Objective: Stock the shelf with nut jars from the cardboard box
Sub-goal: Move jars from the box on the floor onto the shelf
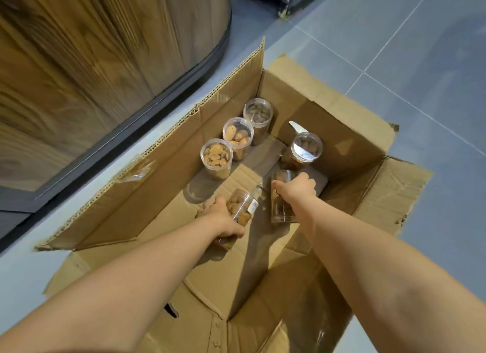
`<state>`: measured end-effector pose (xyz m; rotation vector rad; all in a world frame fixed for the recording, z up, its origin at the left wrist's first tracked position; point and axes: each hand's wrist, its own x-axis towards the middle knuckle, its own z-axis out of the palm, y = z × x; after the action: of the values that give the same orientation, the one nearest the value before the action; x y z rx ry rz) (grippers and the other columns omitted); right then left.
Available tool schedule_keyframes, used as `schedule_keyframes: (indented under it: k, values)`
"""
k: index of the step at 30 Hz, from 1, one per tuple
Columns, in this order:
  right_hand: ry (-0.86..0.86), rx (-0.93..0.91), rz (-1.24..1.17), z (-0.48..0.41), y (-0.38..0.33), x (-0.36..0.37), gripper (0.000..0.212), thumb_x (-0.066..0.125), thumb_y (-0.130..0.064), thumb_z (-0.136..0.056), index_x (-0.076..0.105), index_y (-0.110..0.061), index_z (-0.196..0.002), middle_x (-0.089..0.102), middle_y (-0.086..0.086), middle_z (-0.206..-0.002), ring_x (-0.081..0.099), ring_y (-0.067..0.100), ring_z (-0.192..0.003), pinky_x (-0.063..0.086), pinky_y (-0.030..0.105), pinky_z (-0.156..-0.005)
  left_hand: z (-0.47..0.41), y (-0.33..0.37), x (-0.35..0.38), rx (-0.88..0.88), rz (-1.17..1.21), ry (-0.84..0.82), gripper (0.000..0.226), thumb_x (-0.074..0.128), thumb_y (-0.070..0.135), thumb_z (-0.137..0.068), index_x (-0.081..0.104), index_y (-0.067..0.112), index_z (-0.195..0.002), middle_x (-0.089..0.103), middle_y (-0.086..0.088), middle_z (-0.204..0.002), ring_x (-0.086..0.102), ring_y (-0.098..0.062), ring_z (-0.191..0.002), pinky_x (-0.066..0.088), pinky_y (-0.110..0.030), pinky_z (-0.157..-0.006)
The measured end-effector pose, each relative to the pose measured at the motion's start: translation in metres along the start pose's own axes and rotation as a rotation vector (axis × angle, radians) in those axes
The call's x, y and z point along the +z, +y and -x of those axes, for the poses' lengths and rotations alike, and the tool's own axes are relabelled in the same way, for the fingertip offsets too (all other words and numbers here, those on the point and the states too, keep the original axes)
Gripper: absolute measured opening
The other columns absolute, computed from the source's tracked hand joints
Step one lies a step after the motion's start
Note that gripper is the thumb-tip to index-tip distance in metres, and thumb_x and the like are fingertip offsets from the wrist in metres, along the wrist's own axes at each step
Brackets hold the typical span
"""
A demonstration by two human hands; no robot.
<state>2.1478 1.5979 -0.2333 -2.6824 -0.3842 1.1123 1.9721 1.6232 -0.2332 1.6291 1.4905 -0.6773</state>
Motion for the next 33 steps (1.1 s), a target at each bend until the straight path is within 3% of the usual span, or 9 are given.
schedule_keyframes:
  k: [3, 8, 11, 15, 17, 20, 22, 25, 33]
  values:
    - [-0.057, 0.019, -0.052, 0.001, 0.000, 0.005, 0.076, 0.071, -0.042, -0.079, 0.030, -0.013, -0.136, 0.037, 0.015, -0.135, 0.047, 0.035, -0.118, 0.045, 0.046, -0.097, -0.007, 0.000, 0.009, 0.064, 0.095, 0.077, 0.103, 0.078, 0.052, -0.062, 0.024, 0.020, -0.145, 0.033, -0.008, -0.145, 0.036, -0.029, -0.132, 0.036, -0.038, -0.103]
    - [-0.148, 0.000, -0.165, -0.002, 0.004, 0.002, 0.090, 0.075, -0.041, -0.077, 0.020, -0.013, -0.142, 0.042, 0.015, -0.138, 0.051, 0.034, -0.118, 0.048, 0.042, -0.089, -0.014, 0.017, 0.010, 0.170, 0.232, 0.120, 0.081, 0.076, 0.055, -0.066, 0.044, 0.023, -0.133, 0.052, -0.002, -0.131, 0.052, -0.024, -0.115, 0.045, -0.032, -0.085]
    - [-0.211, 0.004, -0.071, 0.001, 0.005, -0.001, 0.095, 0.077, -0.039, -0.076, 0.017, -0.007, -0.143, 0.043, 0.016, -0.137, 0.050, 0.032, -0.119, 0.044, 0.037, -0.084, -0.008, 0.007, 0.007, 0.195, 0.220, 0.156, 0.085, 0.072, 0.059, -0.068, 0.038, 0.022, -0.137, 0.049, -0.003, -0.132, 0.051, -0.024, -0.116, 0.045, -0.033, -0.087]
    - [-0.293, -0.016, 0.269, 0.011, 0.013, -0.001, 0.087, 0.078, -0.030, -0.074, 0.030, -0.001, -0.141, 0.042, 0.019, -0.140, 0.043, 0.037, -0.127, 0.038, 0.045, -0.104, -0.005, -0.020, -0.001, 0.225, 0.101, 0.092, 0.103, 0.073, 0.059, -0.067, 0.014, 0.030, -0.147, 0.041, -0.008, -0.138, 0.048, -0.030, -0.121, 0.043, -0.040, -0.099]
    - [-0.303, -0.027, 0.410, 0.019, 0.016, 0.002, 0.092, 0.075, -0.035, -0.077, 0.021, -0.001, -0.143, 0.042, 0.017, -0.139, 0.045, 0.034, -0.126, 0.037, 0.041, -0.106, -0.004, -0.023, -0.001, 0.233, 0.170, 0.023, 0.100, 0.077, 0.048, -0.069, 0.014, 0.030, -0.145, 0.046, -0.008, -0.133, 0.051, -0.028, -0.116, 0.044, -0.038, -0.097]
    - [-0.264, -0.054, 0.370, 0.022, 0.020, 0.003, 0.102, 0.078, -0.040, -0.071, 0.015, -0.010, -0.145, 0.037, 0.016, -0.138, 0.046, 0.035, -0.123, 0.046, 0.040, -0.095, -0.003, -0.016, -0.002, 0.242, 0.223, -0.013, 0.080, 0.080, 0.034, -0.070, 0.022, 0.024, -0.124, 0.049, -0.005, -0.116, 0.053, -0.023, -0.105, 0.045, -0.034, -0.087]
    - [-0.218, -0.113, 0.322, 0.028, 0.016, -0.005, 0.099, 0.076, -0.044, -0.071, 0.018, -0.015, -0.146, 0.031, 0.016, -0.141, 0.043, 0.036, -0.124, 0.047, 0.042, -0.093, 0.007, -0.011, -0.009, 0.279, 0.181, 0.024, 0.082, 0.082, 0.034, -0.066, 0.021, 0.024, -0.121, 0.041, -0.007, -0.121, 0.049, -0.025, -0.112, 0.044, -0.036, -0.090]
    - [-0.150, -0.147, 0.203, 0.051, 0.008, -0.033, 0.086, 0.072, -0.049, -0.074, 0.028, -0.017, -0.141, 0.033, 0.014, -0.138, 0.047, 0.035, -0.121, 0.048, 0.041, -0.090, 0.044, -0.002, -0.033, 0.346, 0.116, 0.060, 0.100, 0.085, 0.031, -0.061, 0.022, 0.032, -0.139, 0.035, -0.006, -0.131, 0.045, -0.027, -0.118, 0.043, -0.037, -0.097]
    - [-0.031, -0.324, 0.192, 0.218, -0.011, -0.176, 0.078, 0.075, -0.047, -0.068, 0.036, -0.018, -0.130, 0.049, 0.011, -0.125, 0.047, 0.034, -0.115, 0.047, 0.045, -0.093, 0.241, 0.020, -0.136, 0.375, 0.061, 0.098, 0.090, 0.088, 0.033, -0.055, 0.039, 0.030, -0.130, 0.043, -0.002, -0.118, 0.053, -0.022, -0.101, 0.048, -0.032, -0.083]
